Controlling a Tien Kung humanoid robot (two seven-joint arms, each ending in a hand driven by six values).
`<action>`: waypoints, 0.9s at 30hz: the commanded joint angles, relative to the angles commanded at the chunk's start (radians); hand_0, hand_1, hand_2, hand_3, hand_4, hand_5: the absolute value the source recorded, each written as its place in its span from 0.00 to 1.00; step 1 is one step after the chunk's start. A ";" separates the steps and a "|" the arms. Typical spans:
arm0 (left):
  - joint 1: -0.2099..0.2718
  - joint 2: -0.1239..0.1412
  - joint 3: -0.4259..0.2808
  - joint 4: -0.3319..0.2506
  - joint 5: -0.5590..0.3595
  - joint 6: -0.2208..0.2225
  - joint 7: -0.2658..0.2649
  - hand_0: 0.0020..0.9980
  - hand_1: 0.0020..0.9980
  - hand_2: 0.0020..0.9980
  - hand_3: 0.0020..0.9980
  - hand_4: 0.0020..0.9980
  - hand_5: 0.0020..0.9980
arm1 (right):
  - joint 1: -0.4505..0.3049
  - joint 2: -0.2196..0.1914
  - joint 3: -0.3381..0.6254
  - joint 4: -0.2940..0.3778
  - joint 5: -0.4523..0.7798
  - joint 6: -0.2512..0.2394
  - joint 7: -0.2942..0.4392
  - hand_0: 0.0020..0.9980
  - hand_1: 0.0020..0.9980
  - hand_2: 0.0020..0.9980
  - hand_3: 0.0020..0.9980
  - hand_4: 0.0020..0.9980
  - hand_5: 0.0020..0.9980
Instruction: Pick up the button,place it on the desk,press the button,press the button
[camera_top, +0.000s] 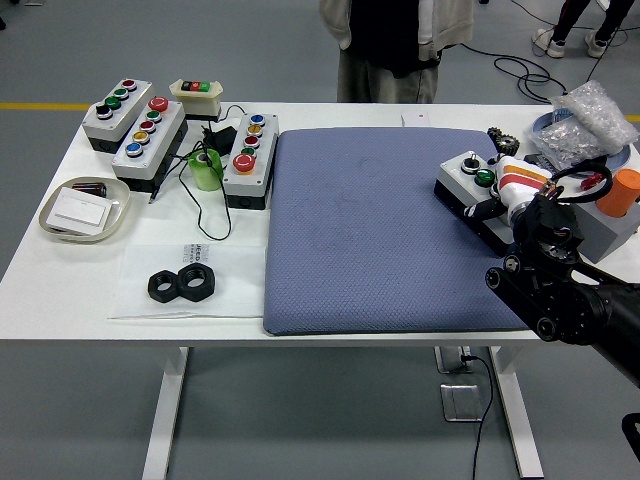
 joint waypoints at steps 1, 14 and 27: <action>0.000 0.000 -0.001 0.000 0.001 0.000 0.000 0.70 0.68 0.79 0.82 0.75 1.00 | 0.000 -0.002 -0.002 0.002 -0.002 0.001 0.001 0.43 0.41 0.50 0.65 0.92 0.20; 0.004 0.000 -0.014 0.003 0.018 -0.002 0.002 0.70 0.68 0.79 0.82 0.75 1.00 | -0.035 -0.131 -0.089 0.205 0.014 0.029 0.128 0.43 0.41 0.49 0.64 0.90 0.19; 0.009 -0.001 -0.028 0.004 0.035 -0.003 0.007 0.70 0.68 0.79 0.82 0.75 1.00 | -0.042 -0.283 -0.208 0.429 0.094 0.040 0.540 0.42 0.41 0.47 0.63 0.89 0.17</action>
